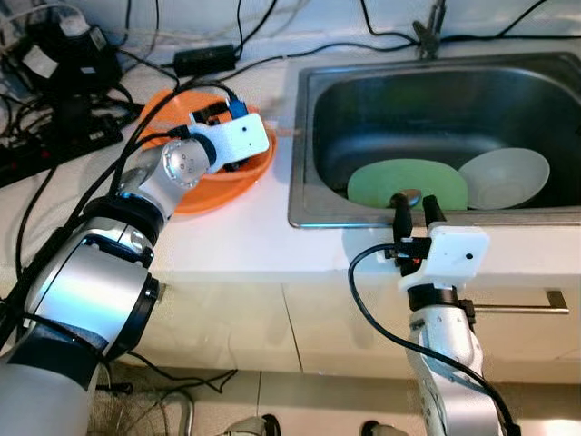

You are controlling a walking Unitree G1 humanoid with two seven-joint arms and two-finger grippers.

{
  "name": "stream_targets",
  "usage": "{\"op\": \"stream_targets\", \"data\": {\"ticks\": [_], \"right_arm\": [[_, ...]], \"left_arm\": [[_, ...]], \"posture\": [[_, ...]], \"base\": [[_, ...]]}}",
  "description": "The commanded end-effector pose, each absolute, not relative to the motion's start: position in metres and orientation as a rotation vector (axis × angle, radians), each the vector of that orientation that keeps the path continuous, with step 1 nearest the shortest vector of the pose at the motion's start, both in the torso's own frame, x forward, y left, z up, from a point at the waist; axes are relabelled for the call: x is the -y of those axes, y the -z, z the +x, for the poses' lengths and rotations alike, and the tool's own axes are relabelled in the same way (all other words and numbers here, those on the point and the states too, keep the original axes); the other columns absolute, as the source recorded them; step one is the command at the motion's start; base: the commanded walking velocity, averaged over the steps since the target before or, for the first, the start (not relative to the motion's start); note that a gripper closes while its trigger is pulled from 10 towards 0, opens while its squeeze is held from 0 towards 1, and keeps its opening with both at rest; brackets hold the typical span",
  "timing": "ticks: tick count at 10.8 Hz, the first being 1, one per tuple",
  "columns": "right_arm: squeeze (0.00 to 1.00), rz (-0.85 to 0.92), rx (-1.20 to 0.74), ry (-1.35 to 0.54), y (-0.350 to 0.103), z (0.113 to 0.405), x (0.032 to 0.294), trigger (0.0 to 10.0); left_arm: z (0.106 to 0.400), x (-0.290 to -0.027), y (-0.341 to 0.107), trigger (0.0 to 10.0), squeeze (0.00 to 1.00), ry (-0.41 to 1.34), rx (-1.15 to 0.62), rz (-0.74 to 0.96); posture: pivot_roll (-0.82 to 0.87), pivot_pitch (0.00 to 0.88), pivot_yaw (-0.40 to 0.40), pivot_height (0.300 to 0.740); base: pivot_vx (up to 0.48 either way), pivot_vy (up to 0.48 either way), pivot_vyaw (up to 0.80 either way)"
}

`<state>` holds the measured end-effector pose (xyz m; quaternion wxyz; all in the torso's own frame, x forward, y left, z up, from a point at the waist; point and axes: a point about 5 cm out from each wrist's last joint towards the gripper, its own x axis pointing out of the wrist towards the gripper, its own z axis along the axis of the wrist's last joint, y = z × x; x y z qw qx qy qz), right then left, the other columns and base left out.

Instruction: Kitchen organization

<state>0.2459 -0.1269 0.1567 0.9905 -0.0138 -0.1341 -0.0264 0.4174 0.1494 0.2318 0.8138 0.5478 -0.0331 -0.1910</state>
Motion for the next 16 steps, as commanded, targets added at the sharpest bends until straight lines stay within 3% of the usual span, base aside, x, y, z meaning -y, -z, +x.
{"op": "stream_targets", "data": {"ticks": [1,4,5,16], "right_arm": [[0.0,-0.026,0.171,0.062,-0.14,0.243,0.129,10.0],[0.0,-0.033,0.164,0.057,-0.142,0.245,0.128,10.0],[0.0,-0.033,0.164,0.056,-0.142,0.246,0.129,10.0],[0.0,-0.051,0.193,0.038,-0.148,0.264,0.13,10.0]], "left_arm": [[0.419,-0.154,-0.234,10.0,0.0,0.387,0.046,1.206],[0.42,-0.174,-0.237,10.0,0.0,0.313,-0.013,1.263],[0.419,-0.179,-0.234,0.0,0.0,0.314,-0.031,1.257],[0.416,-0.196,-0.238,0.0,0.0,0.267,-0.005,1.187]], "posture": [[-0.01,0.192,0.144,0.74],[-0.01,0.186,0.134,0.74],[-0.01,0.183,0.13,0.74],[0.0,0.13,0.11,0.74]], "base": [[0.0,0.0,0.0],[0.0,0.0,0.0],[0.0,0.0,0.0],[0.0,0.0,0.0]]}}
